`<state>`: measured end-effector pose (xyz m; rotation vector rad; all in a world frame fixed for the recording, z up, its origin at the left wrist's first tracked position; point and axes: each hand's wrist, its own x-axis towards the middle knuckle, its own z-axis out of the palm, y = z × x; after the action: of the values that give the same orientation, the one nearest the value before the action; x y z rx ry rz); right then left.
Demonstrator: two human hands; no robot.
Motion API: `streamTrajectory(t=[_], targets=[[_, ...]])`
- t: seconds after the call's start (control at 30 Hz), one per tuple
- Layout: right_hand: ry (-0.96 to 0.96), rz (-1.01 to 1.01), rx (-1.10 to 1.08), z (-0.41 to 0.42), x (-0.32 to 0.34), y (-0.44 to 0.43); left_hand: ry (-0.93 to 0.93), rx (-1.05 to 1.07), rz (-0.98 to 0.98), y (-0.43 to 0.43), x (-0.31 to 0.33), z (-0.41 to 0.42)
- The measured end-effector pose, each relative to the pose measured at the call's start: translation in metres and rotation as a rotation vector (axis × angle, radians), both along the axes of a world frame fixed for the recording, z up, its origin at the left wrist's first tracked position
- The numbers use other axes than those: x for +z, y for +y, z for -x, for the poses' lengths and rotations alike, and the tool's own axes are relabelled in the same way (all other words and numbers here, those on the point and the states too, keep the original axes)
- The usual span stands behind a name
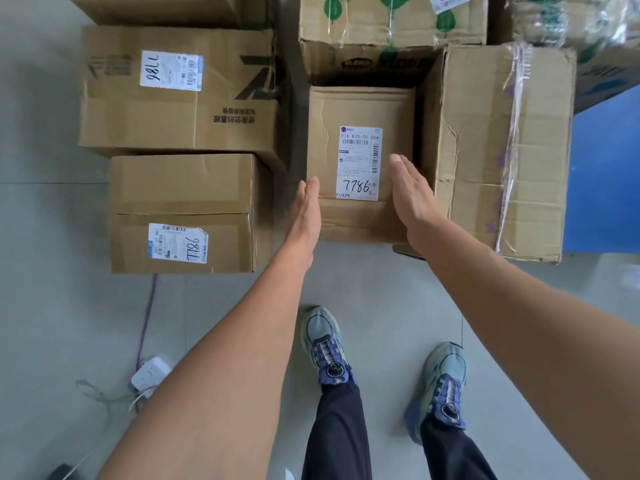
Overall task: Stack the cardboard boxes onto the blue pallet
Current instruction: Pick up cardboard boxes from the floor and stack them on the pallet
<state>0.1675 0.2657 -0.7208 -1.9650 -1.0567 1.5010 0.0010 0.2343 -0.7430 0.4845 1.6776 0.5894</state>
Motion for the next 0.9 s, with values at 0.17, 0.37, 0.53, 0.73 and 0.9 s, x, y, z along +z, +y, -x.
streamTrajectory(t=[0.17,0.37,0.53,0.73,0.9], targets=[[-0.007,0.055,-0.056,-0.003,-0.003,-0.004,-0.054,0.016,0.023,-0.006,0.002,0.006],[0.021,0.093,-0.037,0.000,0.000,-0.017,-0.070,-0.012,0.023,-0.017,0.001,0.008],[0.011,0.070,-0.036,-0.001,0.002,-0.020,-0.080,-0.026,0.045,-0.018,0.004,0.006],[0.008,-0.013,0.095,-0.003,0.029,-0.026,-0.022,-0.023,-0.009,-0.022,0.034,0.006],[0.072,-0.045,0.138,0.018,0.067,-0.033,-0.003,0.048,-0.031,-0.036,0.075,0.027]])
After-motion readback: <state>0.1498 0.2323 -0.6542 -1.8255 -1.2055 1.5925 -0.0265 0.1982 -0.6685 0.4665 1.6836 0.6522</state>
